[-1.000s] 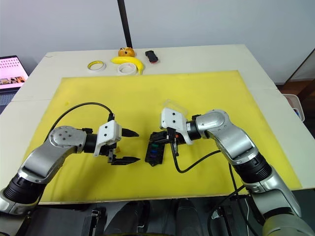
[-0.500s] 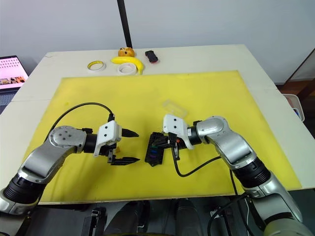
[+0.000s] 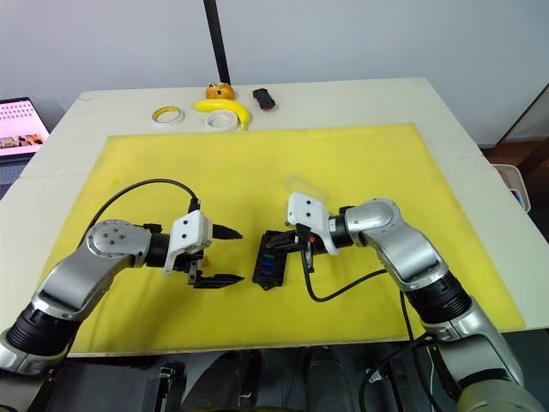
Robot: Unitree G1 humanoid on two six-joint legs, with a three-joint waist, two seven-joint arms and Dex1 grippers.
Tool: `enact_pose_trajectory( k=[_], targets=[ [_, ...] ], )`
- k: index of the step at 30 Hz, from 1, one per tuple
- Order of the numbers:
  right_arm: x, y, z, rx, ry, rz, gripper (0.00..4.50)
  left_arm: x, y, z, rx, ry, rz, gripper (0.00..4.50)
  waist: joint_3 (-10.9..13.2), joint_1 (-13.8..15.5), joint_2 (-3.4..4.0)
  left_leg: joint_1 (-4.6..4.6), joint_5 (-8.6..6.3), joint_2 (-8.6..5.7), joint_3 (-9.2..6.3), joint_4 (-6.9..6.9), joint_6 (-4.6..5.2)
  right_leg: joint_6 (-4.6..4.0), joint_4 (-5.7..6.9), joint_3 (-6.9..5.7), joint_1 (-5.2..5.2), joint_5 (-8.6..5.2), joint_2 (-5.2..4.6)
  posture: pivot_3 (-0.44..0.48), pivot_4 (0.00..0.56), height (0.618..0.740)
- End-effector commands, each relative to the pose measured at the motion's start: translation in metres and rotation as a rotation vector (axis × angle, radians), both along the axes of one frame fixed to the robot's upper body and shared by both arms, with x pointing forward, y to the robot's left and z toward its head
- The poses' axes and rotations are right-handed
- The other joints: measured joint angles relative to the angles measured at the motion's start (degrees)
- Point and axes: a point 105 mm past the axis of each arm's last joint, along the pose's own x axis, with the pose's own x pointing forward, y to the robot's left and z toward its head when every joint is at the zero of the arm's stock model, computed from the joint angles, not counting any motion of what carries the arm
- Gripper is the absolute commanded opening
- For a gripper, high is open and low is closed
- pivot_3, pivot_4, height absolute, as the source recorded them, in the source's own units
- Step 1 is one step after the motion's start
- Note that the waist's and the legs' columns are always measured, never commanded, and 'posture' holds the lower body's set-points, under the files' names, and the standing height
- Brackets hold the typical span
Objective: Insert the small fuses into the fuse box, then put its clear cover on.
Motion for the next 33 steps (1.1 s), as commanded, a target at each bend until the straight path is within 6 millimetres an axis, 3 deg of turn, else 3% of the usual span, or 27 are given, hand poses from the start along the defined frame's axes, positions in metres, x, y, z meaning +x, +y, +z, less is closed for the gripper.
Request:
enact_pose_trajectory(
  k=[1,9,33],
  targets=[
    [-0.011,0.004,0.013,0.023,-0.017,0.054,0.02,-0.001,-0.004,0.008,-0.007,-0.041,-0.022,4.5,0.0,0.0,0.0,-0.01,0.0,-0.01,0.0,0.0,0.0,0.0,0.0,0.0,0.0,0.0,-0.01,0.0,0.15,0.74],
    [-0.018,0.005,0.006,0.006,0.004,0.068,0.02,0.0,-0.005,0.008,-0.009,-0.04,-0.022,4.5,0.0,0.0,0.0,-0.01,0.0,0.0,0.0,0.0,0.0,0.0,0.0,0.0,-0.01,0.0,-0.01,0.0,0.15,0.74],
    [-0.008,-0.006,-0.03,-0.102,0.021,0.033,0.02,-0.001,-0.005,0.008,-0.008,-0.045,-0.016,4.5,0.0,0.0,0.0,0.01,0.0,0.0,0.0,0.01,0.0,0.0,0.0,0.0,0.02,0.0,0.0,0.0,0.15,0.74]
  ],
)
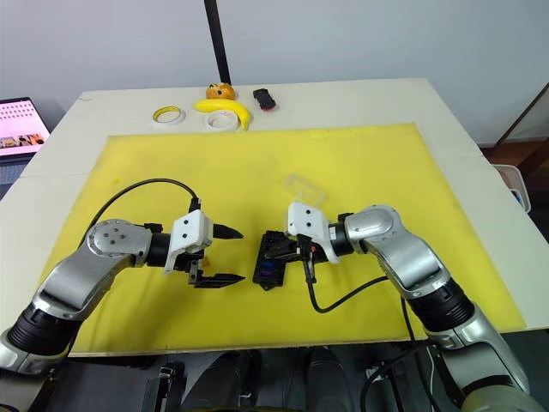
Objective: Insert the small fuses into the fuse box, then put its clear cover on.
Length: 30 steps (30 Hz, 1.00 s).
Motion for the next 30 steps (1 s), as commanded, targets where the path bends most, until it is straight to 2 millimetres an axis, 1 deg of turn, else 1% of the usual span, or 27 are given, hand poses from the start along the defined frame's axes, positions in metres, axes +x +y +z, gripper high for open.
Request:
enact_pose_trajectory(
  k=[1,4,6,7,10,12,15,18,21,23,25,26,28,29,30],
  targets=[
    [0.003,-0.007,-0.017,-0.07,0.03,-0.027,0.02,-0.001,-0.004,0.007,-0.006,-0.04,-0.019,4.5,0.0,0.0,0.0,0.0,0.0,0.0,0.0,0.0,0.0,0.0,0.0,0.0,0.01,0.0,0.0,0.0,0.15,0.74],
    [0.004,-0.01,-0.022,-0.1,0.036,-0.027,0.02,-0.001,-0.003,0.007,-0.007,-0.038,-0.015,4.5,0.0,0.0,-0.01,0.02,0.0,0.0,0.0,0.0,0.0,0.0,0.0,0.0,0.02,0.0,0.0,0.0,0.15,0.74],
    [0.004,-0.008,-0.017,-0.08,0.03,-0.018,0.02,-0.001,-0.001,0.009,-0.012,-0.036,-0.008,4.5,0.0,0.0,-0.01,0.02,0.0,0.0,0.0,0.0,0.0,0.0,0.0,0.0,0.03,0.0,0.0,0.0,0.15,0.74],
    [0.003,-0.005,-0.01,-0.054,0.028,-0.013,0.02,-0.001,0.0,0.011,-0.024,-0.036,-0.003,4.5,0.0,0.0,-0.01,0.02,0.0,0.0,0.0,0.0,0.0,0.0,0.0,0.0,0.04,0.0,0.0,0.0,0.15,0.74],
    [0.002,0.0,0.01,0.008,-0.017,0.009,0.02,0.0,-0.003,0.029,-0.141,-0.003,0.024,4.5,0.0,0.0,-0.01,0.02,0.0,0.0,-0.01,0.0,0.0,0.0,0.0,0.0,0.03,0.0,0.0,0.0,0.15,0.74],
    [0.0,0.002,0.022,0.045,-0.047,0.022,0.02,-0.001,-0.002,0.037,-0.183,0.017,0.031,4.5,0.0,0.0,-0.02,0.01,0.0,0.0,-0.01,0.01,0.0,0.0,0.0,0.0,0.02,0.0,0.0,0.0,0.15,0.74],
    [0.0,0.003,0.049,0.108,-0.09,0.017,0.02,-0.004,0.011,0.042,-0.168,0.062,0.074,4.5,0.0,-0.3,-0.01,-0.02,0.0,0.0,-0.02,0.01,0.0,0.0,0.02,0.0,-0.04,0.0,0.0,0.0,0.15,0.74],
    [-0.002,-0.007,0.068,0.116,-0.125,0.009,0.02,-0.008,0.028,0.048,-0.142,0.067,0.11,4.5,0.0,-0.2,-0.01,-0.02,0.02,0.02,-0.02,-0.01,-0.03,0.0,0.06,0.0,-0.07,0.0,-0.01,0.0,0.15,0.74],
    [-0.003,-0.024,0.073,0.064,-0.154,-0.014,0.02,-0.015,0.051,0.053,-0.098,0.076,0.161,4.5,0.0,0.0,-0.01,-0.03,-0.01,0.01,-0.02,-0.01,0.01,0.0,-0.01,0.0,-0.05,0.0,0.0,0.0,0.15,0.74],
    [-0.004,-0.044,0.063,-0.011,-0.154,-0.041,0.02,-0.021,0.072,0.047,-0.033,0.097,0.218,4.5,0.0,0.1,-0.01,-0.05,-0.02,0.0,-0.01,-0.03,0.03,0.0,-0.05,0.0,-0.05,0.0,-0.02,0.0,0.15,0.74],
    [-0.001,-0.063,0.052,-0.085,-0.162,-0.085,0.55,-0.028,0.091,0.042,0.003,0.132,0.274,4.5,0.0,0.1,0.0,-0.04,-0.05,0.01,0.01,-0.04,0.07,-0.01,-0.1,0.0,-0.03,-0.01,-0.08,0.0,0.15,0.74],
    [0.002,-0.072,0.05,-0.108,-0.17,-0.113,0.86,-0.03,0.1,0.039,0.019,0.146,0.306,4.5,0.0,0.1,0.0,-0.05,-0.05,0.01,0.03,-0.04,0.07,-0.01,-0.1,0.0,-0.03,-0.01,-0.11,0.0,0.15,0.74],
    [0.007,-0.089,0.051,-0.138,-0.183,-0.167,1.71,-0.032,0.121,0.035,0.06,0.155,0.384,4.5,0.0,0.0,0.02,-0.04,-0.04,0.01,0.05,-0.02,0.06,-0.01,-0.1,0.01,-0.03,-0.01,-0.16,0.0,0.15,0.74],
    [0.007,-0.094,0.051,-0.143,-0.185,-0.178,2.33,-0.033,0.128,0.034,0.073,0.156,0.405,4.5,0.0,0.0,0.03,-0.04,-0.04,0.03,0.08,-0.01,0.05,-0.02,-0.1,0.01,-0.03,-0.01,-0.17,0.0,0.15,0.74],
    [0.006,-0.104,0.052,-0.158,-0.182,-0.199,2.74,-0.034,0.145,0.031,0.104,0.154,0.456,4.5,0.0,-0.1,0.03,-0.03,-0.03,0.03,0.09,-0.02,0.05,-0.02,-0.09,0.01,-0.02,-0.02,-0.17,0.0,0.15,0.74]
  ],
)
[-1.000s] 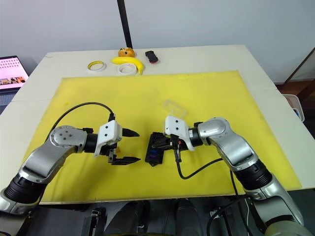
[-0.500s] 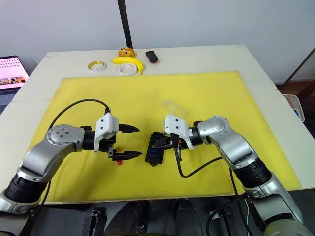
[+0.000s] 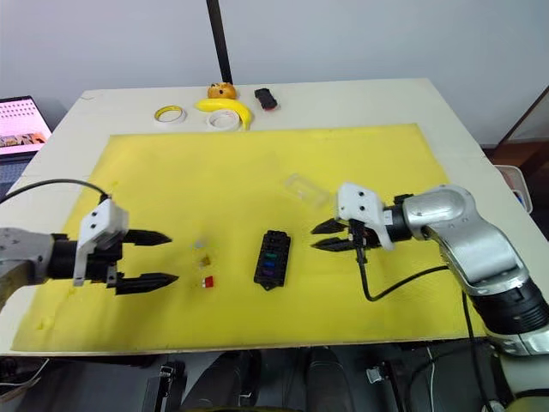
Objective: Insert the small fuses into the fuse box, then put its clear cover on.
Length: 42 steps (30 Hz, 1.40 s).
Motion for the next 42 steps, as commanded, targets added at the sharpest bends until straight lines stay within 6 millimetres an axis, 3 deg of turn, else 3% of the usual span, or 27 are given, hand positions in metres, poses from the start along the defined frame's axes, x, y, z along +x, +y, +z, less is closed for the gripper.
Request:
enact_pose_trajectory(
  k=[1,3,4,6,9,13,18,21,23,27,31,42],
  targets=[
    [0.001,-0.024,0.018,-0.023,-0.079,-0.041,3.32,0.0,0.041,0.009,0.098,-0.059,0.107,4.5,0.0,-0.1,0.0,0.0,0.0,0.03,0.01,-0.01,0.0,-0.01,0.0,0.0,-0.02,0.0,0.01,0.0,0.15,0.74],
    [-0.001,-0.038,0.018,-0.044,-0.075,-0.071,4.32,-0.004,0.068,0.008,0.14,-0.057,0.176,4.5,0.0,0.0,0.0,0.0,0.0,0.04,0.01,-0.08,0.0,-0.02,-0.02,0.0,-0.03,-0.01,0.01,0.0,0.15,0.74],
    [-0.002,-0.041,0.018,-0.047,-0.075,-0.077,4.47,-0.005,0.073,0.009,0.147,-0.059,0.19,4.5,0.0,0.1,0.0,-0.01,-0.01,0.04,0.01,-0.1,0.0,-0.02,-0.04,-0.01,-0.05,-0.01,0.01,0.0,0.15,0.74],
    [0.001,-0.047,0.018,-0.047,-0.085,-0.101,4.47,-0.006,0.083,0.007,0.169,-0.06,0.207,4.5,0.0,0.1,0.0,-0.02,-0.01,0.05,0.01,-0.08,0.01,-0.02,-0.06,-0.01,-0.03,-0.01,-0.02,0.0,0.15,0.74],
    [0.003,-0.048,0.019,-0.039,-0.096,-0.107,4.47,-0.004,0.083,0.006,0.156,-0.068,0.199,4.5,0.0,0.1,0.0,-0.02,-0.01,0.04,0.02,-0.04,0.01,-0.13,-0.08,0.0,0.0,-0.07,-0.06,0.0,0.15,0.74],
    [0.004,-0.035,0.025,-0.01,-0.106,-0.061,4.47,0.0,0.061,0.005,0.063,-0.048,0.141,4.5,0.0,0.1,0.03,-0.03,-0.02,0.04,0.02,-0.08,0.0,-0.03,-0.08,0.01,-0.03,-0.02,-0.06,0.0,0.15,0.74],
    [-0.001,0.002,0.039,0.044,-0.121,0.063,4.47,-0.008,0.016,-0.002,-0.119,0.091,0.007,4.5,0.0,-0.3,0.03,-0.03,-0.02,0.05,0.01,-0.07,0.0,0.0,-0.06,0.01,-0.05,0.0,-0.03,0.0,0.15,0.74],
    [-0.011,0.034,0.047,0.077,-0.139,0.176,4.47,-0.023,-0.013,-0.02,-0.213,0.243,-0.072,4.5,0.0,-0.3,0.06,-0.02,-0.02,0.06,0.01,-0.07,0.0,0.0,-0.03,0.01,-0.06,0.0,-0.01,0.0,0.15,0.74],
    [-0.018,0.048,0.048,0.083,-0.13,0.227,4.47,-0.027,-0.023,-0.031,-0.241,0.314,-0.076,4.5,0.0,-0.2,0.05,-0.02,-0.02,0.06,0.01,-0.06,0.0,0.0,-0.03,0.03,-0.06,0.0,-0.01,0.0,0.15,0.74],
    [-0.026,0.068,0.042,0.054,-0.128,0.286,4.47,-0.02,-0.039,-0.032,-0.389,0.415,-0.04,4.5,0.0,0.4,-0.03,-0.04,-0.01,0.03,-0.08,0.02,0.0,0.01,-0.01,0.0,-0.01,0.01,-0.01,0.0,0.15,0.74],
    [-0.025,0.077,0.043,0.049,-0.143,0.31,4.47,-0.011,-0.049,-0.034,-0.46,0.486,-0.023,4.5,0.0,0.1,-0.04,-0.04,-0.01,-0.02,-0.09,0.04,0.0,0.01,-0.02,-0.02,0.01,0.01,-0.03,0.0,0.15,0.74],
    [-0.026,0.08,0.044,0.045,-0.151,0.307,4.47,0.006,-0.061,-0.051,-0.54,0.692,0.028,4.5,0.0,0.3,-0.03,0.0,0.01,-0.05,-0.09,0.04,-0.02,0.02,0.06,-0.02,0.02,0.01,-0.04,0.0,0.15,0.74]
  ],
)
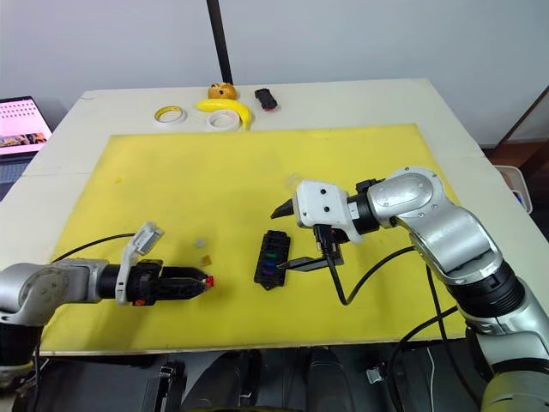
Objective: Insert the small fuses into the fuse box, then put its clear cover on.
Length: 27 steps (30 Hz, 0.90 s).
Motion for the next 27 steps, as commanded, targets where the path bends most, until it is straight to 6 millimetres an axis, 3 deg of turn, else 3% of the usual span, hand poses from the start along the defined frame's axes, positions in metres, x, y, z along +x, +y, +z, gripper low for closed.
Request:
enact_pose_trajectory(
  k=[1,13,16,20,27],
  targets=[
    [-0.004,0.004,0.01,0.008,-0.051,0.016,4.47,0.0,-0.003,-0.007,0.001,0.056,-0.014,4.5,0.0,0.1,0.0,0.0,0.0,-0.01,0.0,0.0,0.0,0.0,0.0,0.0,0.0,0.0,-0.01,0.0,0.15,0.74],
    [-0.002,0.003,0.008,0.007,-0.06,-0.02,4.47,-0.003,-0.001,-0.017,0.041,0.082,-0.105,4.5,0.0,0.0,0.02,0.0,0.0,-0.02,-0.01,-0.01,0.0,0.0,-0.01,0.02,0.02,0.0,-0.05,0.0,0.15,0.74],
    [-0.002,0.003,0.008,0.011,-0.061,-0.025,4.5,-0.003,0.0,-0.02,0.053,0.081,-0.11,3.65,0.0,0.0,0.02,0.0,0.0,-0.02,-0.01,-0.01,0.0,0.0,-0.01,0.02,0.02,0.0,-0.05,0.0,0.15,0.74],
    [0.001,0.002,0.008,0.011,-0.068,-0.033,4.5,0.009,0.007,-0.021,0.057,0.067,-0.054,1.66,0.0,-0.2,0.02,-0.01,-0.01,-0.02,0.0,-0.03,0.01,0.0,-0.03,0.02,-0.02,0.0,-0.04,0.0,0.15,0.74],
    [0.007,0.002,0.007,0.008,-0.07,-0.046,4.5,0.015,0.02,-0.026,0.084,0.069,-0.012,1.66,0.0,-0.3,0.02,0.0,0.01,0.01,0.0,-0.02,-0.01,0.0,0.01,0.02,-0.03,0.0,-0.01,0.0,0.15,0.74]
  ],
)
